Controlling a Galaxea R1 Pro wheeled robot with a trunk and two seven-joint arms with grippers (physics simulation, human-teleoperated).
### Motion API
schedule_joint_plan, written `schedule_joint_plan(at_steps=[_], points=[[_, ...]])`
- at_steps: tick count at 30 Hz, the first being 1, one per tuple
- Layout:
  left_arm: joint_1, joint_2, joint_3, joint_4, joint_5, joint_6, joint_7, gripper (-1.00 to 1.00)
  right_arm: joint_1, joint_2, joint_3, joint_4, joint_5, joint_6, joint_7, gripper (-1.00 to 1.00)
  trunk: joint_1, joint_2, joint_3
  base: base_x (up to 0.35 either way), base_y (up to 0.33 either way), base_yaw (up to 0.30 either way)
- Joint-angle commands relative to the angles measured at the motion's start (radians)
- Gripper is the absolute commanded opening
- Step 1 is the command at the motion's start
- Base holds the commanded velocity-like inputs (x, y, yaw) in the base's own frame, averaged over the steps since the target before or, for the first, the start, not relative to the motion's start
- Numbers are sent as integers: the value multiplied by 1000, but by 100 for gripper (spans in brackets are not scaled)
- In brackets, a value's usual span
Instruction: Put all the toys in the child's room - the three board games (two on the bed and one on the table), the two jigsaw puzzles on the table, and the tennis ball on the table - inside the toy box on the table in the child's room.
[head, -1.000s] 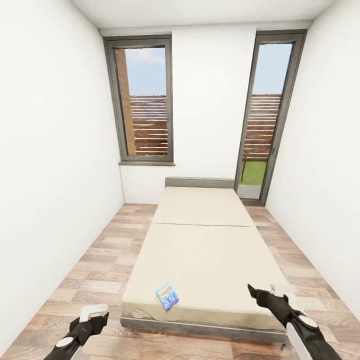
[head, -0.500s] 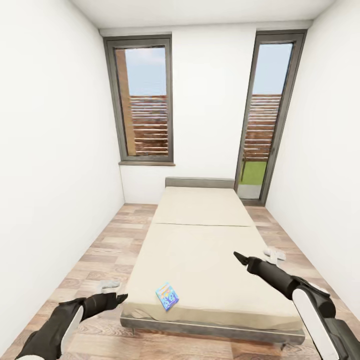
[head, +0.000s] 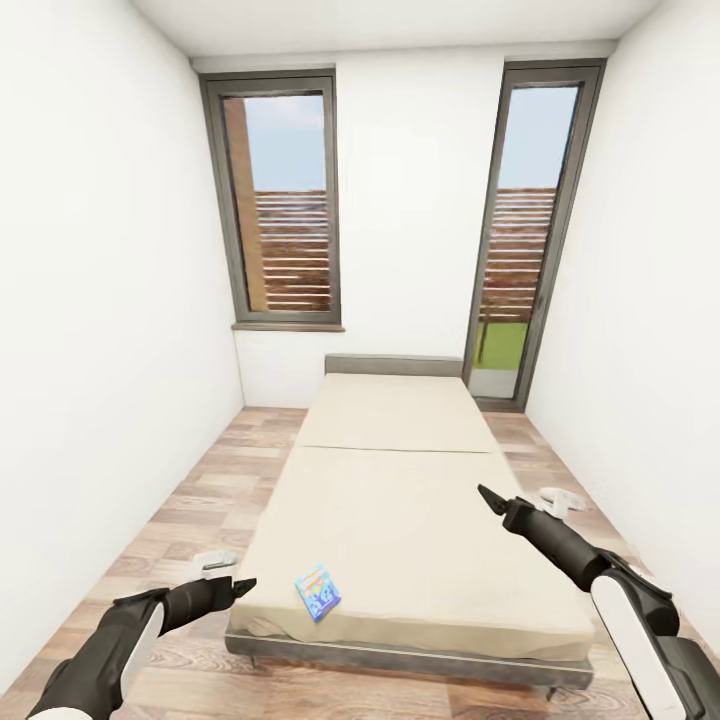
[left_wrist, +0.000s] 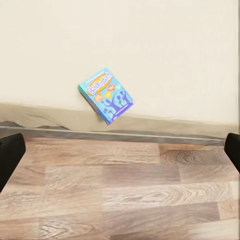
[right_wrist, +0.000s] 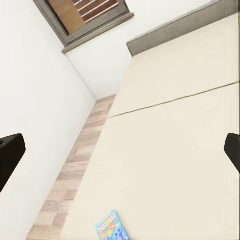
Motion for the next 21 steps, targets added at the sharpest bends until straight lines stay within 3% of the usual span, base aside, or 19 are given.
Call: schedule_joint_plan(at_steps=[1, 6, 12, 18, 21], points=[[0, -1, 2, -1, 6, 9, -2, 100, 0, -1, -2, 0, -5, 5, 3, 100, 0, -1, 0, 0, -292, 0], [0, -1, 3, 2, 8, 9, -1, 100, 0, 0, -7, 2, -8, 2, 4, 100, 0, -1, 0, 0, -267, 0], [0, 0, 14, 3, 15, 15, -19, 100, 0, 1, -7, 2, -9, 1, 3, 100, 0, -1, 0, 0, -75, 0], [0, 3, 66, 4, 77, 34, -154, 100, 0, 2, -6, 0, -13, 2, 3, 100, 0, -1, 0, 0, -13, 0], [0, 9, 95, 5, 100, 98, -257, 100, 0, 2, -4, -3, -35, 3, 10, 100, 0, -1, 0, 0, -3, 0]])
